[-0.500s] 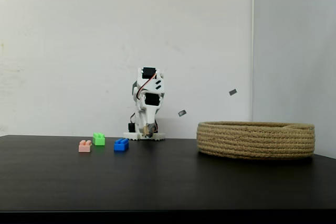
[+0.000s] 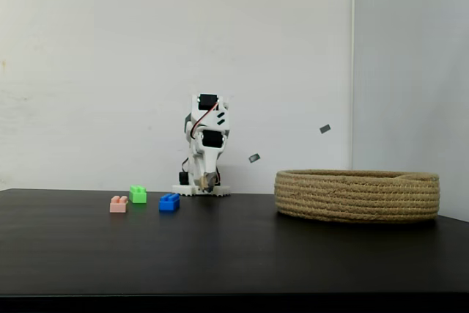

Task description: Place the lego blocks in the tray

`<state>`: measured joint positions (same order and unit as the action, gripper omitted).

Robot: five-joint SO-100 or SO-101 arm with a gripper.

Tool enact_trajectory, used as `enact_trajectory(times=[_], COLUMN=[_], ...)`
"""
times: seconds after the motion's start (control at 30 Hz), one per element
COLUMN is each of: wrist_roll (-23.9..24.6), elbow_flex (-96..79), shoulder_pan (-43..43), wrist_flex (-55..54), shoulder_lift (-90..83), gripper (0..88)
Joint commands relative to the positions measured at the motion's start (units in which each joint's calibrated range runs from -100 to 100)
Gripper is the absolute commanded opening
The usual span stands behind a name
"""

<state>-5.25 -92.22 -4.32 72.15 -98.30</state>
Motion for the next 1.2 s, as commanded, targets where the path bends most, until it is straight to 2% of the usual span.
enact_trajectory(times=[0.0,0.93,1.17], wrist_roll=[-0.1,0.0,0.2], elbow_flex=[0.7,0.7,0.7], shoulder_pan=[0.0,-0.2,-0.6], wrist_flex=[-0.2,-0.2,-0.2], shoulder_lift=[-0.4,-0.5,-0.5], gripper=[0.5,2.5,0.5])
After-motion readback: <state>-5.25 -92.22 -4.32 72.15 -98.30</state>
